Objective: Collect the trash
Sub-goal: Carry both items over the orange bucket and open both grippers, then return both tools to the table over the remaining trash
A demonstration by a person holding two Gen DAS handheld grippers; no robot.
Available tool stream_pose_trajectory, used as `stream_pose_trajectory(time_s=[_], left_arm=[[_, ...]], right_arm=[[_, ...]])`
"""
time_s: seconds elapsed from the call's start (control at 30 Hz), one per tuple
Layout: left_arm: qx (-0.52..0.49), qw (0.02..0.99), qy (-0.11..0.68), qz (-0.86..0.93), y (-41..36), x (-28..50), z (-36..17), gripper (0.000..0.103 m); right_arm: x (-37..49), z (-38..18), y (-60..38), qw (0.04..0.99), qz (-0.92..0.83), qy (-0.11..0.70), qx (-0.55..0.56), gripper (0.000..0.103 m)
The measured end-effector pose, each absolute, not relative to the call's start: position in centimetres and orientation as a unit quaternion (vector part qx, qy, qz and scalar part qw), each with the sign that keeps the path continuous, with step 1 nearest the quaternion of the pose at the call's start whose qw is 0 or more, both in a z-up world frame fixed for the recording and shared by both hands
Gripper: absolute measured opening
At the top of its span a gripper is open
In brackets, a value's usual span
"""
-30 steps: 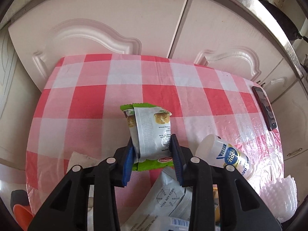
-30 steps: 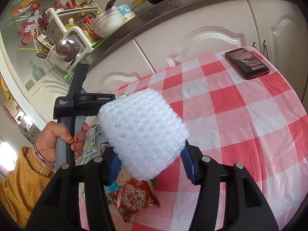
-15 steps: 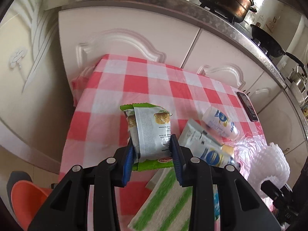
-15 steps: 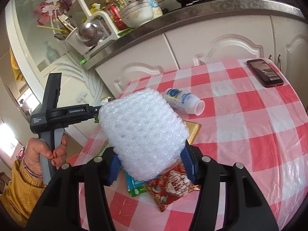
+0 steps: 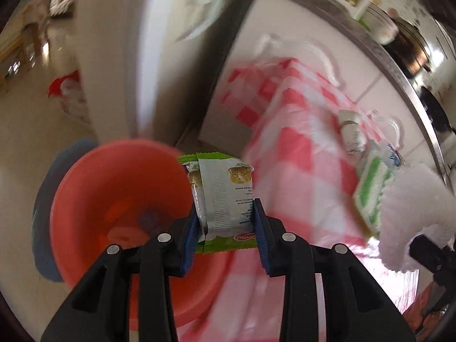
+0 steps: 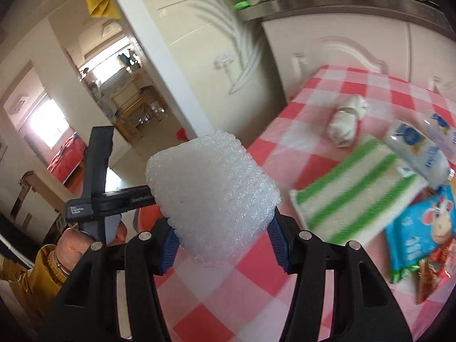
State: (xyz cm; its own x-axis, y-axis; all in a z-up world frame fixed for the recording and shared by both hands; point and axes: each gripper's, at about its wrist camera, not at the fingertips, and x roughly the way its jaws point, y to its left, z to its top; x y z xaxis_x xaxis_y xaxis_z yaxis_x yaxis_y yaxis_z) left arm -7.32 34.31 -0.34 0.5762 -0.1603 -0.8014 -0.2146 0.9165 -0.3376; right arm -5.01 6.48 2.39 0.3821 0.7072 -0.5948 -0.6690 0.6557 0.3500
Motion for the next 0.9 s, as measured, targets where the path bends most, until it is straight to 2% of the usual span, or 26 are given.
stream_pose_trajectory(time_s=[0.27,0.33,0.4,0.47,0.5,0.6,0.67,0.9], left_arm=[[-0.228,0.854,0.463,0.073,40.3,-10.8,-4.1,0.037],[-0.226,0.852,0.466,0.075,40.8,-11.0,-5.0,0.038],[-0.231,0.849,0.468,0.078,41.3,-11.1,-5.9,0.045],[-0.235,0.849,0.465,0.087,41.9,-11.5,-6.5,0.070],[-0.233,0.851,0.460,0.096,42.0,-11.7,-6.6,0.074],[-0.224,0.858,0.451,0.098,42.3,-12.0,-6.4,0.076],[-0.216,0.861,0.447,0.106,42.4,-12.0,-6.1,0.081],[-0.211,0.885,0.396,0.122,42.1,-12.8,-2.9,0.082]], right_arm=[[-5.6,1.7,18.4,0.791,0.468,0.389,-0.068,0.057],[-5.7,1.0,20.4,0.788,0.466,0.394,-0.087,0.063],[-5.5,0.1,22.1,0.785,0.458,0.402,-0.109,0.074],[-5.4,-0.8,22.9,0.789,0.448,0.405,-0.114,0.083],[-5.3,-1.0,22.9,0.789,0.447,0.407,-0.109,0.083],[-5.1,-1.0,21.8,0.792,0.448,0.409,-0.075,0.083],[-4.9,-0.5,20.3,0.796,0.450,0.403,-0.045,0.083],[-5.0,1.8,13.7,0.823,0.438,0.361,0.026,0.085]])
